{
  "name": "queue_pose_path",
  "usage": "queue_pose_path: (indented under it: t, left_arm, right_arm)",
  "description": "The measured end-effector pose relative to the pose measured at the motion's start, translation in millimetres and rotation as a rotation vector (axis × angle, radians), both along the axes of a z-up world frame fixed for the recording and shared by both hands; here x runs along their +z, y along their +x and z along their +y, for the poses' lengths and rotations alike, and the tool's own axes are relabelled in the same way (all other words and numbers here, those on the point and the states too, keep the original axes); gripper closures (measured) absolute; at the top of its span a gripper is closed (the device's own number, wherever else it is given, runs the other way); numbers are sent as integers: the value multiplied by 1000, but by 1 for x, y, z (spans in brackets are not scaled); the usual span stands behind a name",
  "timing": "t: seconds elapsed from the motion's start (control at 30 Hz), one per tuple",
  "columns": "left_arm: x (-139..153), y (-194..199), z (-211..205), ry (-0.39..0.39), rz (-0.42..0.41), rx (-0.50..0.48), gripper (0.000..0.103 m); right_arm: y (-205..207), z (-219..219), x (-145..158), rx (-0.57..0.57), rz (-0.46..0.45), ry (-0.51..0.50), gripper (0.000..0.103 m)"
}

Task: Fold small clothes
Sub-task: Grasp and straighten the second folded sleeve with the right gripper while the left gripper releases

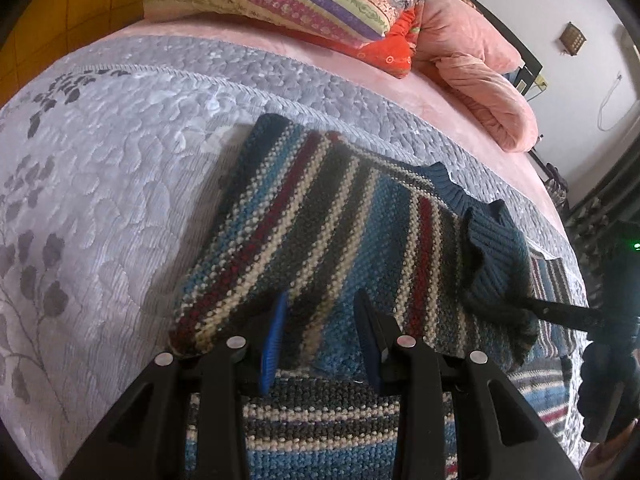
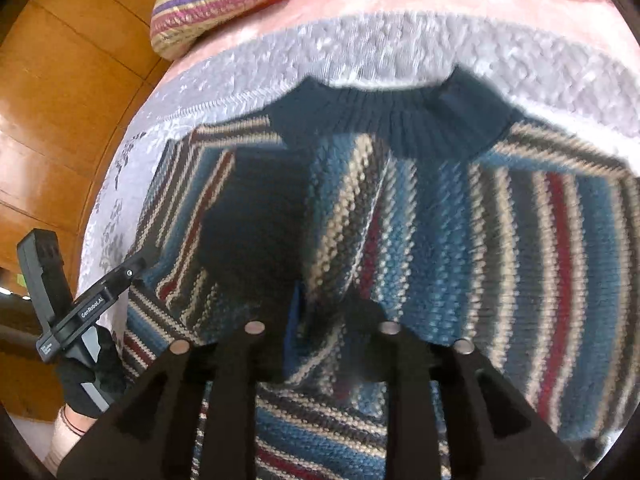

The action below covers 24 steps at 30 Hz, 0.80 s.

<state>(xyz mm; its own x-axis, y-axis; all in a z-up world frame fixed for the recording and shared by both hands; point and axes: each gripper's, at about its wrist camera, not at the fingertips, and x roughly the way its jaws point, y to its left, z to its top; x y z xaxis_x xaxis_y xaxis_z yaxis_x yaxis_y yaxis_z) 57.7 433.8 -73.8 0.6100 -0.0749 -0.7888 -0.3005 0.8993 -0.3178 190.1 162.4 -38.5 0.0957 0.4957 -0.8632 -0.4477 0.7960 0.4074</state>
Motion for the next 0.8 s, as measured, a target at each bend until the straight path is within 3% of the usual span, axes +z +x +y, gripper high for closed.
queue_pose_path:
  t: [0.1,0.23,0.37,0.57,0.63,0.73,0.77,0.8]
  left_arm:
    - [11,-4,0,13,-13,4,68]
    - [34,-12,-7,19,-80,-3,67]
    - [36,-2,-22,-6,-69,-49,65]
    - [10,12,-29,-11,15,-44,64]
    - [1,12,-26,-25,31,-36,64]
    - [-4,8,-28,-13,25,-40,64]
    - [-4,8,-29,-7,25,-40,64]
    - [-4,8,-29,-5,26,-40,64]
  right_arm:
    - [-11,-3,30,16,-111,-13,62]
    - [-28,14,55,98,-181,-26,56]
    - [-42,50,48,204,-186,-80,47]
    - [-38,73,18,223,-196,-206,47]
    - [-34,74,8,221,-201,-239,51]
    - [-29,67,3,184,-198,-224,76]
    - [-28,62,4,169,-198,-215,89]
    - [-25,57,6,148,-190,-197,90]
